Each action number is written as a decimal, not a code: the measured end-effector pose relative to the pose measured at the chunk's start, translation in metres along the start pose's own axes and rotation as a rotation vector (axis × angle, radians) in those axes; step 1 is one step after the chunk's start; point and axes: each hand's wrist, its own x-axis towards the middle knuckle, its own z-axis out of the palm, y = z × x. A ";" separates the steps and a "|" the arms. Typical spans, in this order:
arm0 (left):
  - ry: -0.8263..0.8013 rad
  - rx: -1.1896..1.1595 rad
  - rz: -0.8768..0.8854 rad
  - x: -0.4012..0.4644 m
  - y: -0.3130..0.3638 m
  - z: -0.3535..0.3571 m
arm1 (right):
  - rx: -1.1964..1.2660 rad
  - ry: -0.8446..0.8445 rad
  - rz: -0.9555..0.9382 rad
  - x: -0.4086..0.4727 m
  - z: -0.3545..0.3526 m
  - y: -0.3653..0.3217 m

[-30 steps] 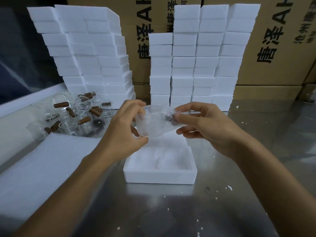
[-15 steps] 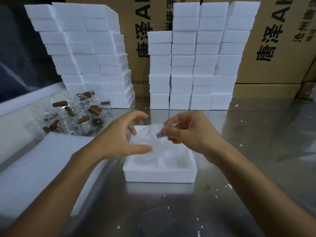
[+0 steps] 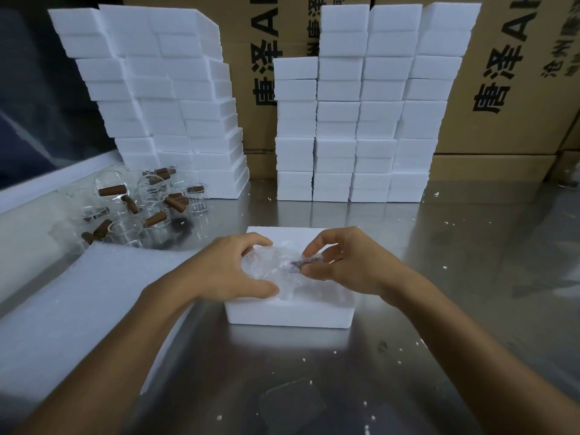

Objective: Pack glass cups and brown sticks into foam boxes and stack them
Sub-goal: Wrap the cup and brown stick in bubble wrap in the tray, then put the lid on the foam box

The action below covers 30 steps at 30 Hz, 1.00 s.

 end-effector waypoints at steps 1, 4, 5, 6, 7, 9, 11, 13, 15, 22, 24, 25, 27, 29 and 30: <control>0.015 0.011 -0.013 -0.001 0.002 -0.001 | 0.001 0.003 0.003 0.000 0.000 0.001; 0.048 0.019 -0.008 -0.001 0.005 0.000 | 0.006 0.013 0.013 0.001 0.001 0.004; 0.057 0.025 0.003 -0.001 0.005 0.000 | 0.000 0.007 0.013 0.001 0.003 0.005; 0.066 0.031 0.013 -0.001 0.005 0.001 | -0.010 -0.003 0.013 0.000 0.005 0.007; 0.075 0.036 0.020 -0.002 0.005 0.001 | -0.023 -0.010 0.016 0.000 0.007 0.008; 0.085 0.035 0.031 -0.002 0.005 0.002 | -0.038 -0.006 0.025 0.001 0.010 0.012; 0.083 0.023 0.034 -0.002 0.006 0.003 | -0.039 -0.003 0.023 0.001 0.010 0.013; 0.070 0.015 0.012 -0.001 0.006 0.003 | -0.050 -0.001 0.006 0.001 0.009 0.014; 0.058 0.010 -0.012 0.000 0.006 0.003 | -0.054 0.002 -0.011 0.000 0.008 0.015; 0.069 -0.008 -0.017 0.000 0.006 0.007 | -0.063 0.017 0.012 0.001 0.009 0.014; 0.037 -0.014 -0.022 -0.001 0.005 0.006 | -0.086 0.007 0.017 0.002 0.008 0.013; 0.023 -0.023 -0.026 -0.001 0.004 0.005 | -0.068 0.007 0.021 0.003 0.006 0.014; 0.018 -0.068 -0.033 0.000 0.001 0.003 | 0.053 0.061 0.053 0.004 0.004 0.016; 0.075 -0.181 -0.079 0.003 -0.003 0.004 | 0.162 0.185 0.095 0.005 0.002 0.021; 0.123 -0.253 -0.120 0.005 -0.005 0.005 | 0.189 0.234 0.119 0.006 0.001 0.024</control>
